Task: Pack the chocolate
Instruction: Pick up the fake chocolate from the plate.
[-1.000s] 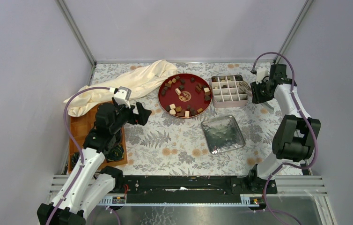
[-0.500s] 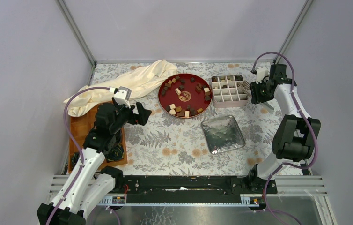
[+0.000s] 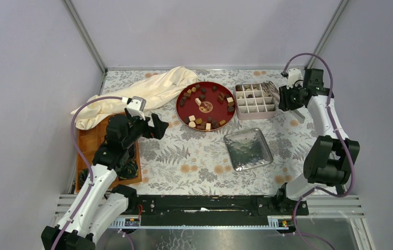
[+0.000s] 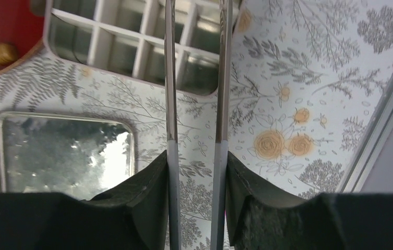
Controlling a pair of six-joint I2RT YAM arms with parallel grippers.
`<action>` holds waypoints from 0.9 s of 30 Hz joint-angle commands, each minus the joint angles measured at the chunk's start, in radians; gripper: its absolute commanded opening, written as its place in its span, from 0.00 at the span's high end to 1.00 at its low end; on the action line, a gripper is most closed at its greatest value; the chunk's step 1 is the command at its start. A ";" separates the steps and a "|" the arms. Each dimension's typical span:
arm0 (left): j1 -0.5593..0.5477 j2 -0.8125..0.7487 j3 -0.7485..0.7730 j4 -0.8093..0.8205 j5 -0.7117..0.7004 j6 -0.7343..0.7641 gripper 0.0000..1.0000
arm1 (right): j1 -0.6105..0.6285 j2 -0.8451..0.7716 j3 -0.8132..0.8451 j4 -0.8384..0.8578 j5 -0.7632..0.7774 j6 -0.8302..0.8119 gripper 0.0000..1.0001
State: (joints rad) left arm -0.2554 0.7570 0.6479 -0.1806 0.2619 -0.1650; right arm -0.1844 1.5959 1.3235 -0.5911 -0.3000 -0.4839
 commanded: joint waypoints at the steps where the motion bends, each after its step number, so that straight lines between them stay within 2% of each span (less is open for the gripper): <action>1: -0.002 -0.010 -0.008 0.028 -0.009 0.005 0.01 | -0.003 -0.094 -0.009 0.072 -0.147 0.024 0.57; 8: -0.002 -0.005 -0.009 0.028 -0.011 0.007 0.01 | 0.020 -0.111 -0.023 0.078 -0.337 0.048 0.58; 12: -0.002 -0.001 -0.010 0.027 -0.013 0.007 0.01 | 0.087 -0.106 -0.032 0.078 -0.385 0.043 0.58; 22: -0.002 0.008 -0.011 0.028 -0.021 0.010 0.01 | 0.364 -0.046 -0.040 0.033 -0.300 -0.073 0.58; 27: -0.002 0.010 -0.011 0.028 -0.023 0.012 0.01 | 0.448 -0.001 -0.033 -0.016 -0.207 -0.148 0.58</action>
State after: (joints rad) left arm -0.2554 0.7662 0.6479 -0.1806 0.2607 -0.1650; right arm 0.2173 1.5703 1.2739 -0.5716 -0.5781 -0.5499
